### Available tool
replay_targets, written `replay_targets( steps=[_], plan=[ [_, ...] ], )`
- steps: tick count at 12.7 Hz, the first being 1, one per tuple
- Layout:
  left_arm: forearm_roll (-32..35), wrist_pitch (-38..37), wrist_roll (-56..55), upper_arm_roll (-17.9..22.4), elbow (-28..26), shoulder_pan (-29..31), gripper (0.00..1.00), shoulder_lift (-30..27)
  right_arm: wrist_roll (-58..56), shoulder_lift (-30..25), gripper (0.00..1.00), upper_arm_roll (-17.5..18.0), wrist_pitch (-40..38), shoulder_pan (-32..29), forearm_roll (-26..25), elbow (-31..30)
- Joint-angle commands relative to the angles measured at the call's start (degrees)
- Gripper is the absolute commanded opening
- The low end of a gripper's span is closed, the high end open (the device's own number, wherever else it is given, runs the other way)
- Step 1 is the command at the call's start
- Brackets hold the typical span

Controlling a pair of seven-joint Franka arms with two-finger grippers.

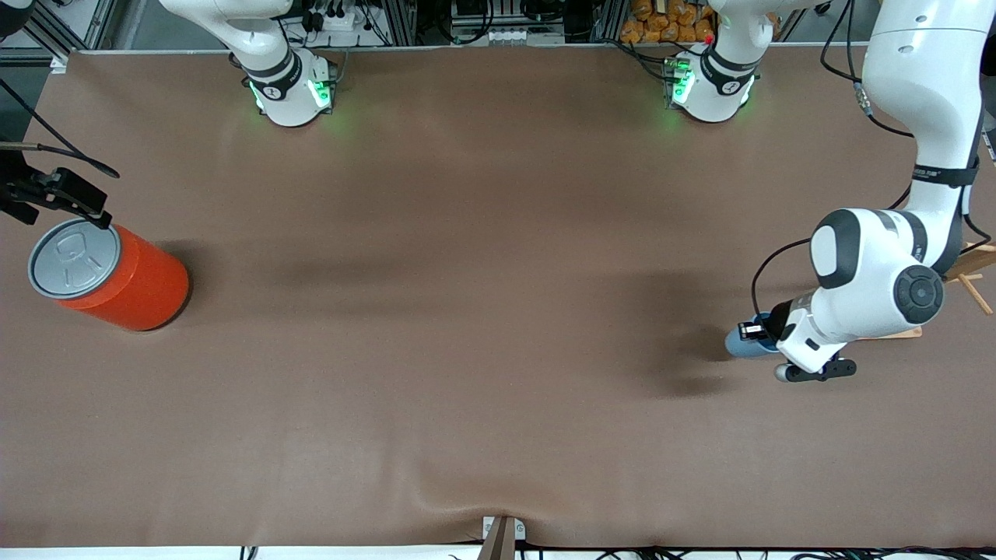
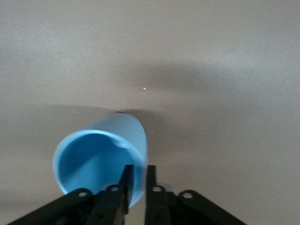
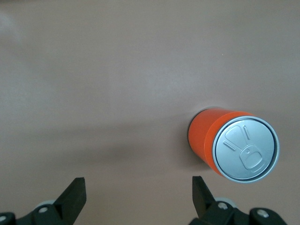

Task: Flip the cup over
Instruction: 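Stand the cup upright on the table and open the left gripper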

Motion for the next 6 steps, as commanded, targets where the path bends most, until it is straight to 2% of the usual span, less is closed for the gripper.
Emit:
replay_targets(
  steps=[1, 3, 6],
  plan=[
    [1.7, 0.0, -1.0, -0.4, 1.0, 0.1, 1.0, -0.4, -0.5, 0.8, 1.0, -0.4, -1.3, -0.1, 1.1, 1.6],
    [1.8, -6.9, -0.7, -0.6, 2.5, -0.1, 1.0, -5.8, -0.4, 0.8, 1.0, -0.4, -1.3, 0.1, 1.1, 1.6],
    [2.1, -16.6, -1.0, -0.6, 12.3, -2.0, 1.0, -7.3, -0.4, 0.8, 1.0, -0.4, -1.3, 0.1, 1.1, 1.6]
  ],
)
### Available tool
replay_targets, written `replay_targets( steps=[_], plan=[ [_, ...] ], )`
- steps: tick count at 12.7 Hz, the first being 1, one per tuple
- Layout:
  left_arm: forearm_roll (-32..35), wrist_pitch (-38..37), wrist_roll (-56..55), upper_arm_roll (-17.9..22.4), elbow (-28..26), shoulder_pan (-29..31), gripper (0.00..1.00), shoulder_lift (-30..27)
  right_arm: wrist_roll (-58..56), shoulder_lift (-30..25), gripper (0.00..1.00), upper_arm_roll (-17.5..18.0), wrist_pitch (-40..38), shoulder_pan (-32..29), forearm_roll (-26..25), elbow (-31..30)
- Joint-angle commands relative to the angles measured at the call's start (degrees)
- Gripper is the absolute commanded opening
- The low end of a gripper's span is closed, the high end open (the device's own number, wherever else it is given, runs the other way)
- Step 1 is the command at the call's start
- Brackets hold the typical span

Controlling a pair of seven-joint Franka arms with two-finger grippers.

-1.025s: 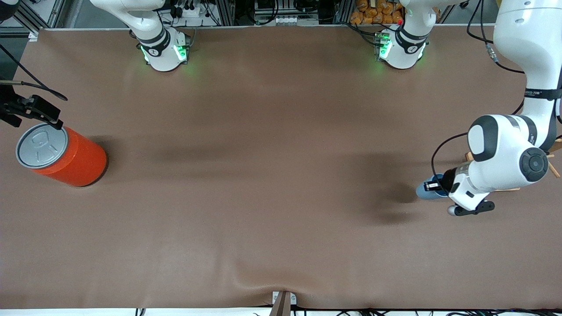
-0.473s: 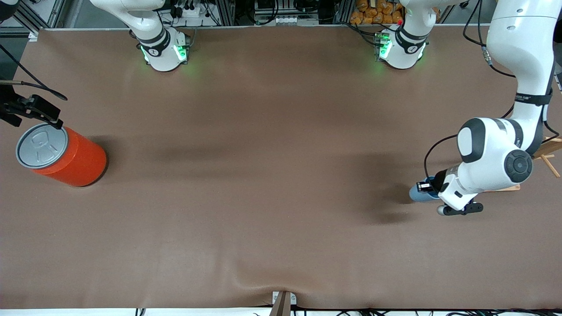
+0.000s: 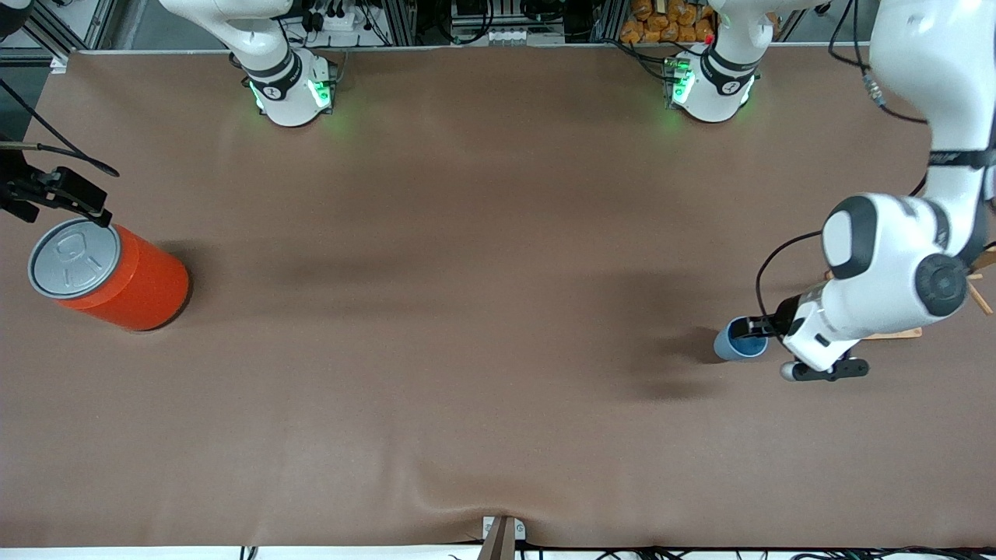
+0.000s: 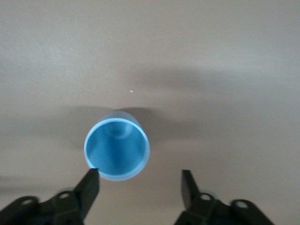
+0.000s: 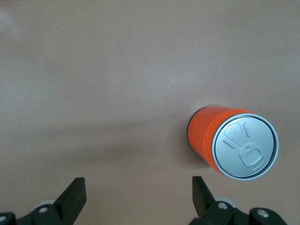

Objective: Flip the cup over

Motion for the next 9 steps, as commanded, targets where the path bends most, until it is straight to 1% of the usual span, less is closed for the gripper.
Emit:
replay_targets(
  steps=[1, 2, 3, 5, 6, 8, 9],
  plan=[
    [2.0, -8.3, -0.9, 0.3, 8.4, -0.7, 1.0, -1.9, -0.5, 0.8, 1.0, -0.3, -1.0, 0.1, 1.1, 1.6],
    [2.4, -11.4, -0.9, 0.4, 11.5, -0.7, 1.0, -3.1, -0.5, 0.8, 1.0, -0.3, -1.0, 0.2, 1.0, 1.6],
    [3.4, -14.2, -0.9, 0.0, 12.6, -0.8, 1.0, -4.7, -0.6, 0.8, 1.0, -0.3, -1.0, 0.3, 1.1, 1.6],
    [9.3, -17.5, -0.5, -0.4, 12.4, -2.0, 1.0, -10.0, -0.1, 0.7, 1.0, -0.3, -1.0, 0.3, 1.0, 1.6],
    [13.0, -20.2, -0.5, -0.3, 12.3, -3.1, 1.0, -11.6, 0.1, 0.7, 1.0, -0.3, -1.0, 0.3, 1.0, 1.6],
    [12.9, -24.2, -0.5, -0.6, 11.3, -2.6, 1.0, -15.2, 0.1, 0.5, 1.0, -0.2, -1.0, 0.4, 0.9, 1.7],
    [11.8, -24.3, -0.3, -0.5, 9.2, -2.1, 1.0, -17.4, 0.1, 0.5, 1.0, -0.2, -1.0, 0.4, 0.9, 1.7]
  ],
)
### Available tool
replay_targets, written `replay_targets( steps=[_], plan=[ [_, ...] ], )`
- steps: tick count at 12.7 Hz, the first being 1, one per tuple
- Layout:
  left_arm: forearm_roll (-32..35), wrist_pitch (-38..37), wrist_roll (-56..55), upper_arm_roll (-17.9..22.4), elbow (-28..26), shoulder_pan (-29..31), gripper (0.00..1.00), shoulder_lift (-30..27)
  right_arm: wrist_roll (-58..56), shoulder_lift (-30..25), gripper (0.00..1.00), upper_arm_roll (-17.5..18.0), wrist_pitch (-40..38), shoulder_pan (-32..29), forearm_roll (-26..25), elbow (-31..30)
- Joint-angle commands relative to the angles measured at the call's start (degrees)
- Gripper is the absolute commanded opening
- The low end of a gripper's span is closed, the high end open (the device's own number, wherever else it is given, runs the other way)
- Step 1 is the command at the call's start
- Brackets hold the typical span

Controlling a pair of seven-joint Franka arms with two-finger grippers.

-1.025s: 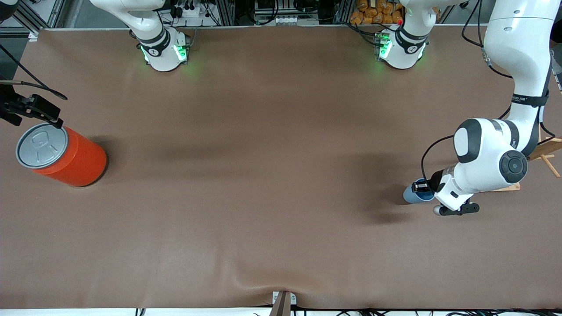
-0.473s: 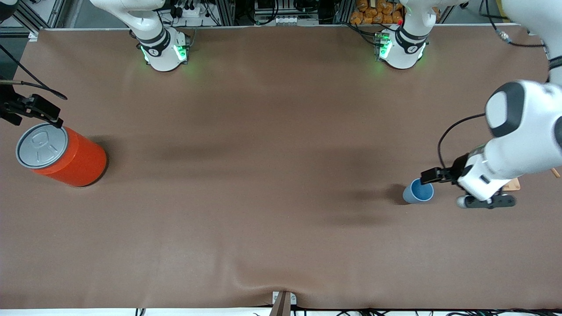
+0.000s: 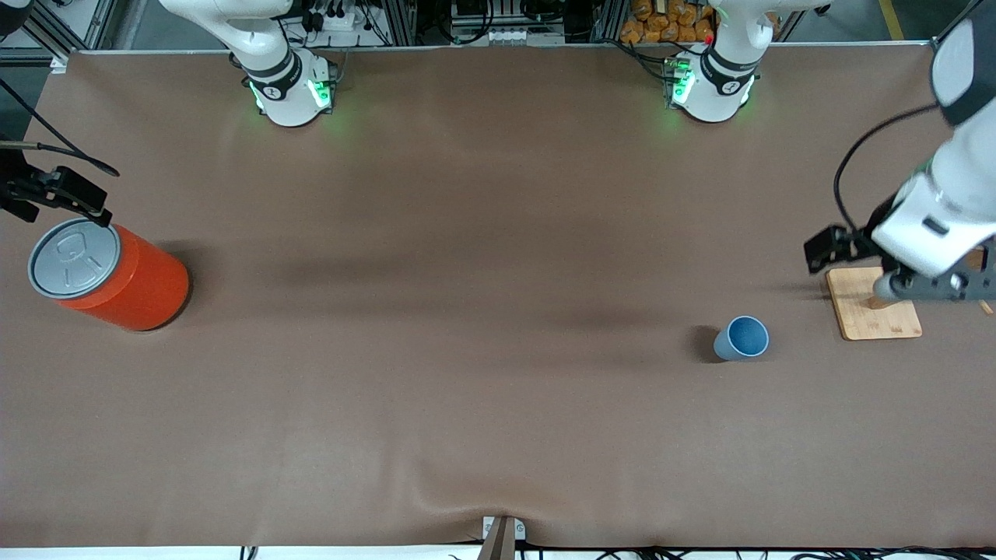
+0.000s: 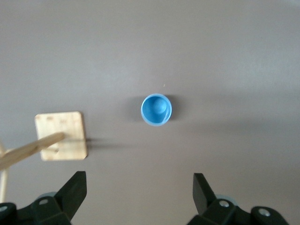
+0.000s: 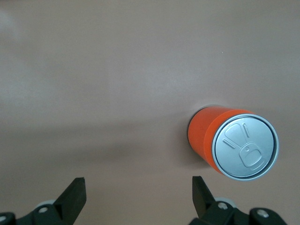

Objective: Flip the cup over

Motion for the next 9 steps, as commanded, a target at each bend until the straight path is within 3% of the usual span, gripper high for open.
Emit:
replay_targets(
  steps=[1, 3, 9],
  plan=[
    [-2.1, -0.4, 0.2, -0.1, -6.9, 2.3, 1.0, -6.8, 0.0, 0.5, 1.0, -0.3, -0.9, 0.3, 0.8, 1.5],
    [-5.8, 0.9, 0.5, -0.1, -11.2, 4.2, 1.0, -10.8, -0.1, 0.5, 1.0, -0.3, -1.0, 0.2, 0.8, 1.5],
    [-6.1, -2.3, 0.5, -1.3, -11.0, 3.9, 1.0, -12.3, -0.5, 0.4, 1.0, -0.3, -1.0, 0.3, 0.8, 1.4]
  ],
)
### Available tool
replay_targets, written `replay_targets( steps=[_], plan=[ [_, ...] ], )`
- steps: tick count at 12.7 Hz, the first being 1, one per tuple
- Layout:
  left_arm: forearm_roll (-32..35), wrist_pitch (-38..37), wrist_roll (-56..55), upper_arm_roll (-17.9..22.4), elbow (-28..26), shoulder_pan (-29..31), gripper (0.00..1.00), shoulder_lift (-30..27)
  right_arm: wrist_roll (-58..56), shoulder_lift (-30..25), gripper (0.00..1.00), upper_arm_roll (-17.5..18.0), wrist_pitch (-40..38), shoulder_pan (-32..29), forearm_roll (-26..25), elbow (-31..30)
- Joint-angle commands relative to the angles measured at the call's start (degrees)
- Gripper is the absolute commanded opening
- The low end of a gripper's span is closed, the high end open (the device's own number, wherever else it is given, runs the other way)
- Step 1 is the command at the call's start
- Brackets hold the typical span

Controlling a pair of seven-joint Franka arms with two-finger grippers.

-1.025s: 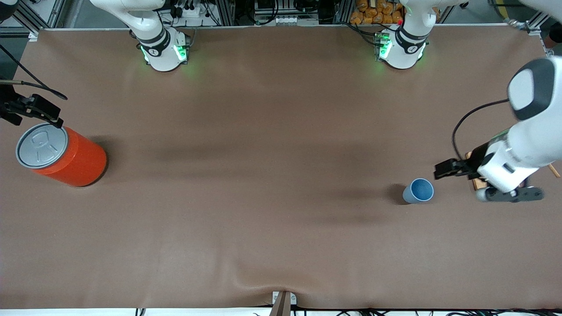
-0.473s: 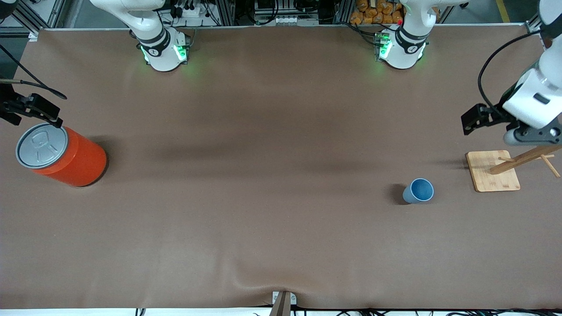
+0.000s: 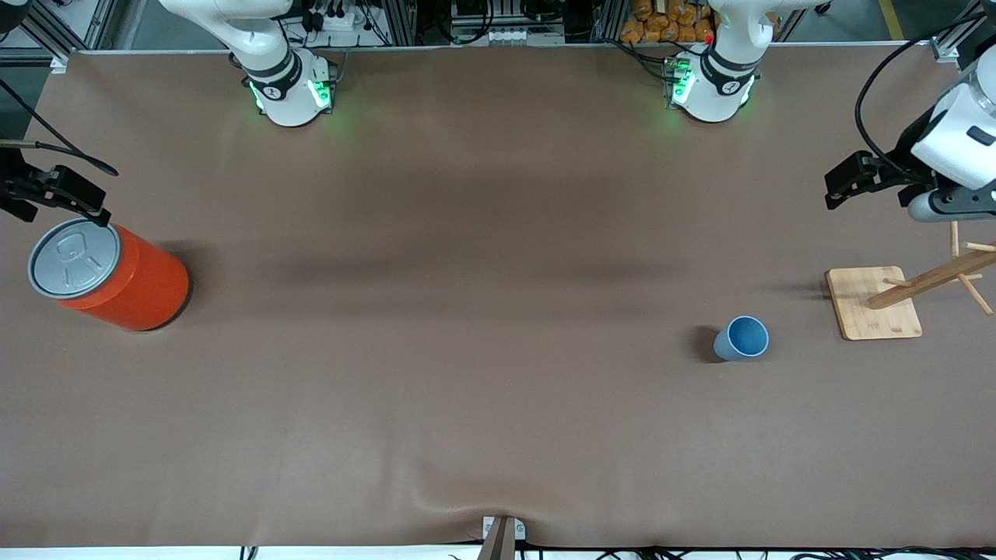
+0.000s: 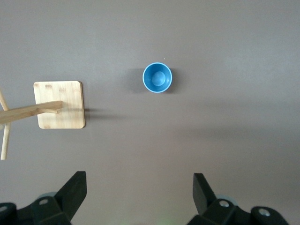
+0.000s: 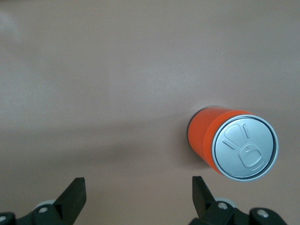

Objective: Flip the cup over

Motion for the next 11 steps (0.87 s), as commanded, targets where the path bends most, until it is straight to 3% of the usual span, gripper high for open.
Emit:
replay_targets(
  steps=[1, 4, 11],
  plan=[
    [-0.6, -0.5, 0.5, -1.0, -1.2, 0.3, 1.0, -1.7, -0.5, 0.4, 1.0, -0.3, -1.0, 0.3, 0.7, 1.3],
    [-0.4, -1.6, 0.0, -1.0, 2.8, 0.2, 1.0, 0.0, -0.8, 0.4, 1.0, -0.3, -1.0, 0.3, 0.6, 1.2],
    [-0.9, -2.5, -0.5, -1.1, 3.4, 0.0, 1.0, 0.0, -0.6, 0.4, 1.0, -0.3, -1.5, 0.3, 0.6, 1.2]
  ],
)
